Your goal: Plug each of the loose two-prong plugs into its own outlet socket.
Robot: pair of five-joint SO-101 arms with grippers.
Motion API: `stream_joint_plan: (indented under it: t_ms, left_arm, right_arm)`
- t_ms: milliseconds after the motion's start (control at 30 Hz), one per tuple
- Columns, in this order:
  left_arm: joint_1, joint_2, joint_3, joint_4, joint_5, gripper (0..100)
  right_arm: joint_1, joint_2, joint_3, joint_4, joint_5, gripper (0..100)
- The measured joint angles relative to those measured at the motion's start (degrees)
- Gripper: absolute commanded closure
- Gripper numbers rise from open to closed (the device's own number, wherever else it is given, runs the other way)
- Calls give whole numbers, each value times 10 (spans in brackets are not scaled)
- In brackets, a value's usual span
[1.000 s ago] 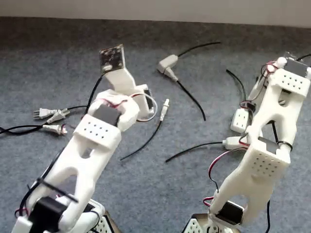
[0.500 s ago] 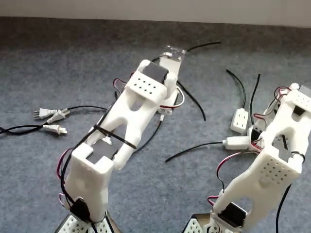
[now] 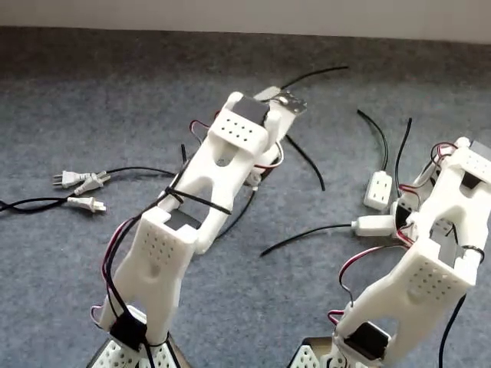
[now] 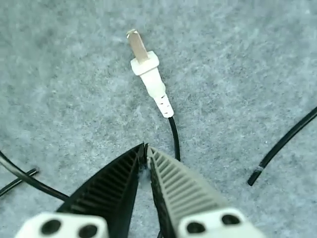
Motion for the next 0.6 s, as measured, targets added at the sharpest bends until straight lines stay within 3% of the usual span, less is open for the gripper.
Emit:
stream_joint_plan:
  t_ms: [233, 400, 600]
  left_arm:
    - [-1, -1, -46, 2, 4, 994]
    - [0, -1, -56, -55, 149, 994]
    - [19, -1, -56, -69, 183, 994]
  right_arm:
    - [-1, -4, 52, -58, -26, 821]
    - [-16, -4, 54, -58, -30, 821]
    - [-26, -4, 55, -63, -30, 821]
